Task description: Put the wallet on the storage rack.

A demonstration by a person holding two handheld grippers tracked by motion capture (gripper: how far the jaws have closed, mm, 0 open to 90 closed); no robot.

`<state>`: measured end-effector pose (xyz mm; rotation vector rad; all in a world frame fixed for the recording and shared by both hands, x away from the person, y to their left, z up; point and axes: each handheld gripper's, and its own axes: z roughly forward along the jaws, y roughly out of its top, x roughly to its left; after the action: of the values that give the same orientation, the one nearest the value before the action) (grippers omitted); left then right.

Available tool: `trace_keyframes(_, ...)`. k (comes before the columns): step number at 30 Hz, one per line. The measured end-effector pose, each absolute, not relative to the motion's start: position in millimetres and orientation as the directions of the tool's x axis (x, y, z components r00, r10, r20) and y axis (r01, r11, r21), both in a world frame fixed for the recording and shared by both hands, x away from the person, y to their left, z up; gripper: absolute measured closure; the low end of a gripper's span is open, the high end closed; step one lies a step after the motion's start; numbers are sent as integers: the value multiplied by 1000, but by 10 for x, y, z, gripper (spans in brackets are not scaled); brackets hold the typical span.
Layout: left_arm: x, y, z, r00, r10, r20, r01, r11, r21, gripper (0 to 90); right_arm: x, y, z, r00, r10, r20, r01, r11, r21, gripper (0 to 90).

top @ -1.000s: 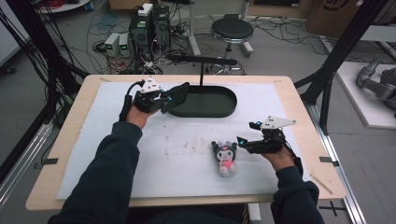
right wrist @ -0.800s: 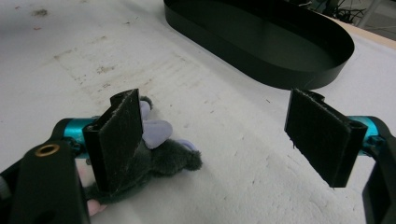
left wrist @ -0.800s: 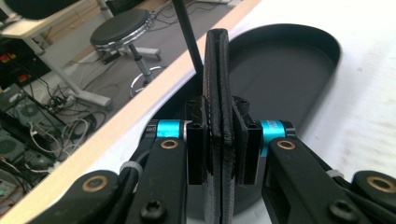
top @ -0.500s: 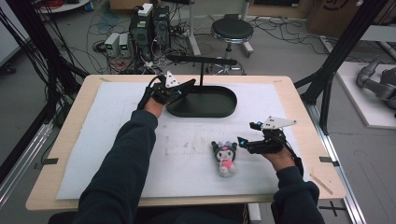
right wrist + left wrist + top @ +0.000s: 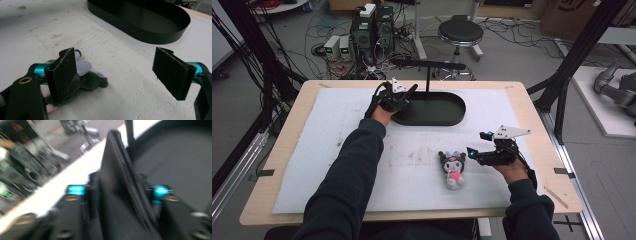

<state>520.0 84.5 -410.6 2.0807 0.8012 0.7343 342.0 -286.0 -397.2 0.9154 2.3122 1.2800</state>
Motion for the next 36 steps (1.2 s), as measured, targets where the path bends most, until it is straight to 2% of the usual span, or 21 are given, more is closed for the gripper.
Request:
trace_keyframes(8, 5146, 676, -4160, 694, 701, 165, 282, -476, 833, 445, 3408, -2873, -3971, -731, 682, 18, 376, 380, 845, 197)
trace_keyframes(11, 5177, 650, -4200, 672, 719, 178, 293, -479, 827, 374, 3414, -2870, -3979, -733, 680, 17, 376, 384, 844, 197)
trace_keyframes(14, 5218, 661, -4240, 639, 755, 147, 335, -445, 830, 316, 3409, -2863, -3976, -733, 680, 19, 377, 384, 843, 197)
trace_keyframes(19, 5134, 684, -4157, 684, 726, 74, 332, -399, 855, 307, 3418, -2876, -3983, -734, 679, 24, 379, 380, 844, 197)
trace_keyframes(25, 4947, 871, -3952, 690, 723, 33, 334, -358, 872, 292, 3418, -2869, -3986, -731, 682, 22, 381, 382, 842, 197)
trace_keyframes(31, 4625, 1203, -3756, 678, 733, -51, 319, -231, 919, 238, 3436, -2846, -3994, -729, 684, 16, 379, 385, 841, 197)
trace_keyframes(36, 4312, 1442, -3708, 675, 735, -74, 278, -160, 947, 231, 3445, -2843, -3997, -724, 690, 19, 385, 381, 841, 197)
